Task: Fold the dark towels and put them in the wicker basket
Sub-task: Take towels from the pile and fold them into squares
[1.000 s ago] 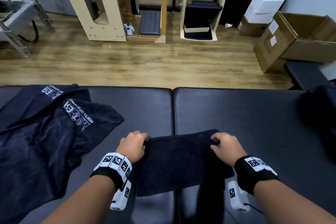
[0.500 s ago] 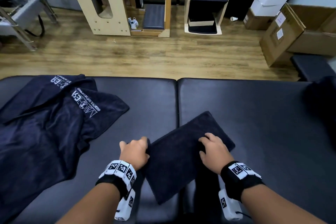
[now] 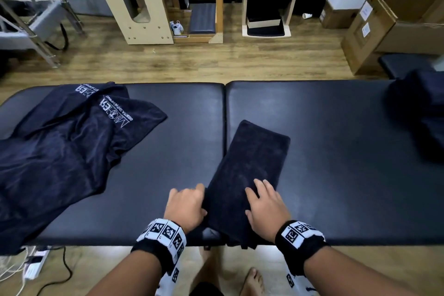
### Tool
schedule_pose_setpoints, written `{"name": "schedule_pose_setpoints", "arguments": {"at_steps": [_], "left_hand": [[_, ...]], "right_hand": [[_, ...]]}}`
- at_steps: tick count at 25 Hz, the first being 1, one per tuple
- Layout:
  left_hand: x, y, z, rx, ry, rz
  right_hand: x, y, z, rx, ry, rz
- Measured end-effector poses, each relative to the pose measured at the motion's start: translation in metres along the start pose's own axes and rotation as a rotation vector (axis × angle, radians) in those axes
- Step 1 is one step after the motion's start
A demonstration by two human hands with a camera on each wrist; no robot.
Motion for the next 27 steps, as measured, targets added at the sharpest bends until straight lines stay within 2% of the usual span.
{"name": "schedule_pose_setpoints", "arguments": {"at_steps": [3, 5, 9, 10, 12, 15, 16, 18, 20, 23, 27], "left_hand": [[-0.003, 0.011, 0.018, -0.21, 0.093, -0.115], [-0.006, 0.015, 0.028, -0.268, 0.027, -0.155], [-0.011, 0.011, 0.034, -0.259, -0.24, -0.061], [-0.011, 0.009, 0.036, -0.296, -0.285, -0.045], [-0.011, 0.006, 0.037, -0.359, -0.4, -0.111], [-0.011, -0.006, 0.036, -0.466, -0.442, -0.057], [-0.006, -0.011, 0.038, -0.503, -0.437, -0.076], [0.01, -0.026, 0.042, -0.518, -0.354, -0.137], [0.036, -0.054, 0.046, -0.451, -0.194, -0.149], [0.073, -0.099, 0.046, -0.337, 0.076, -0.236], [0.114, -0.16, 0.065, -0.328, 0.271, -0.277]], "right_hand": [[0.003, 0.017, -0.015, 0.068, 0.016, 0.057], [0.002, 0.028, -0.023, 0.066, 0.014, 0.03], [-0.005, 0.038, -0.034, 0.035, 0.05, -0.103], [-0.005, 0.037, -0.035, 0.034, 0.061, -0.123], [-0.002, 0.032, -0.036, 0.061, 0.073, -0.174], [0.012, 0.021, -0.03, 0.1, 0.047, -0.191], [0.02, 0.016, -0.026, 0.093, 0.027, -0.18], [0.037, 0.006, -0.014, 0.053, -0.052, -0.149], [0.055, -0.005, 0.004, -0.042, -0.154, -0.109], [0.074, -0.02, 0.034, -0.19, -0.256, -0.031], [0.103, -0.043, 0.076, -0.36, -0.364, 0.059]]}}
Point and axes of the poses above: each hand's wrist, its own y-axis away from the middle knuckle, its own x-axis out of the back of the hand, z = x × y, the point moved 4 cm from there along -y, towards the middle knuckle, and after that the axes turned 5 degrees about x, right-handed, at the moved point
